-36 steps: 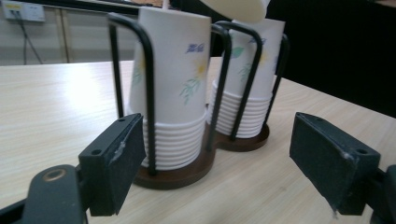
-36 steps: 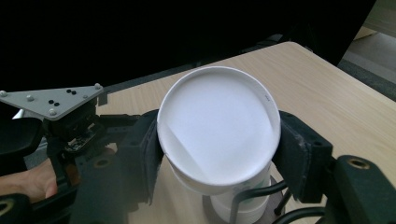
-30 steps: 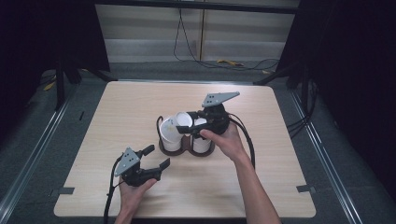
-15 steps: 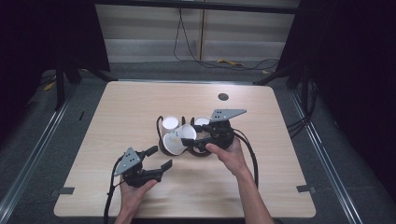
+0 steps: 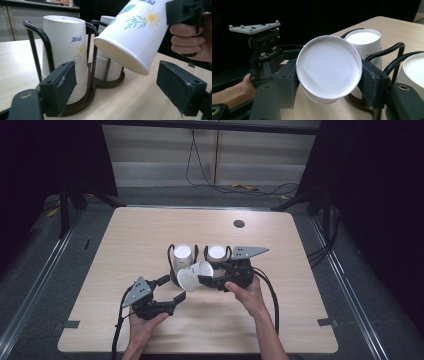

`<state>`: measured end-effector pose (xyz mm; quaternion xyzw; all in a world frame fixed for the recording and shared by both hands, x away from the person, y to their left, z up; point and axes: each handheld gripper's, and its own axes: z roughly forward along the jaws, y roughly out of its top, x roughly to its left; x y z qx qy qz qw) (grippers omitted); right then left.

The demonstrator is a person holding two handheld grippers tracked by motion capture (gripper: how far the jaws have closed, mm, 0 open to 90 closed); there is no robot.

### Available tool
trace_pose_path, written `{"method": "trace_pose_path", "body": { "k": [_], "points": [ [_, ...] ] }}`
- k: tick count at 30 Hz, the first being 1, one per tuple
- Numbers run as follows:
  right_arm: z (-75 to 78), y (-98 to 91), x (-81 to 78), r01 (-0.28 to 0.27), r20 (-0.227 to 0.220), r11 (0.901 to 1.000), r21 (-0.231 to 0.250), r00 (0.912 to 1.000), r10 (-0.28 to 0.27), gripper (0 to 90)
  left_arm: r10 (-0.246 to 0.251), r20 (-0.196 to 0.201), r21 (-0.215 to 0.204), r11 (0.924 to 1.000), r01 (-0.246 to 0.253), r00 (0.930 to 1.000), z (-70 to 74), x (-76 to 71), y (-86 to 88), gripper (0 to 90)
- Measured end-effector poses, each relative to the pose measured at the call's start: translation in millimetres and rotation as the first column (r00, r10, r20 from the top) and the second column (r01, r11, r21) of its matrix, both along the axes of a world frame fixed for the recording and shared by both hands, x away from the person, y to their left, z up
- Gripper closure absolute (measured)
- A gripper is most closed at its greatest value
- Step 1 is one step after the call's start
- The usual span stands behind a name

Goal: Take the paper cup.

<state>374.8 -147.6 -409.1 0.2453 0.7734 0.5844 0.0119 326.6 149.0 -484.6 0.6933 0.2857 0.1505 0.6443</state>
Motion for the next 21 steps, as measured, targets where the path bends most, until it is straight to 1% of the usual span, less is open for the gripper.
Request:
{"method": "trace_pose_path", "body": {
  "k": [1,2,3,6,7,9,14,15,16,17,19,20,21],
  "points": [
    [-1.2,-1.1,-0.5,-0.001,-0.002,1.0000,0.009,1.0000,0.001,38.2,-0.003,-0.006,-0.010,0.9999,0.003,1.0000,0.0,-0.8,-1.1,15.8],
    [-2.8,-2.1,-0.9,-0.005,-0.005,0.9998,0.020,1.0000,0.005,38.2,-0.012,0.006,0.002,0.9999,0.012,0.9999,0.3,-1.1,-1.4,15.8],
    [-3.7,-2.4,-1.4,-0.009,-0.005,0.9997,0.025,0.9999,0.009,38.2,-0.014,0.000,-0.010,0.9999,0.014,0.9999,0.2,-1.8,-2.5,15.8],
    [-6.6,-2.8,-3.4,-0.010,-0.007,0.9998,0.020,0.9999,0.011,38.2,-0.020,-0.002,-0.002,0.9998,0.020,0.9998,0.8,-2.3,-2.8,15.7],
    [-9.4,-3.4,-4.6,-0.014,-0.013,0.9996,0.024,0.9998,0.014,38.2,-0.030,-0.004,-0.007,0.9995,0.030,0.9995,1.5,-2.1,-3.1,15.7],
    [-11.8,-4.3,-5.1,-0.013,-0.017,0.9995,0.029,0.9998,0.013,38.2,-0.033,-0.008,-0.021,0.9993,0.033,0.9994,2.0,-2.6,-4.3,15.9],
    [-15.2,-7.3,-7.5,-0.019,-0.025,0.9984,0.052,0.9995,0.021,38.1,-0.054,0.001,-0.016,0.9984,0.054,0.9985,3.5,-3.1,-6.5,15.9],
    [-17.1,-9.4,-9.7,-0.018,-0.029,0.9973,0.071,0.9994,0.021,38.2,-0.065,0.002,-0.018,0.9977,0.065,0.9979,4.4,-4.4,-9.3,15.9],
    [-17.1,-9.4,-9.7,-0.018,-0.029,0.9973,0.071,0.9994,0.021,38.2,-0.065,0.002,-0.018,0.9977,0.065,0.9979,4.4,-4.4,-9.3,15.9],
    [-19.6,-11.1,-11.5,-0.028,-0.035,0.9952,0.094,0.9989,0.032,38.1,-0.078,0.011,-0.014,0.9968,0.078,0.9969,5.3,-5.3,-11.7,15.8],
    [-20.4,-11.6,-12.3,-0.029,-0.036,0.9948,0.097,0.9988,0.033,38.1,-0.081,0.018,-0.005,0.9967,0.081,0.9965,6.0,-5.5,-12.4,15.8],
    [-23.3,-13.4,-14.4,-0.034,-0.043,0.9924,0.118,0.9983,0.039,38.1,-0.086,0.022,0.003,0.9963,0.086,0.9961,6.5,-5.9,-13.2,15.8],
    [-24.2,-14.1,-14.8,-0.034,-0.043,0.9916,0.125,0.9983,0.040,38.1,-0.091,0.019,-0.002,0.9959,0.091,0.9957,6.7,-6.2,-14.3,15.8]
  ]
}}
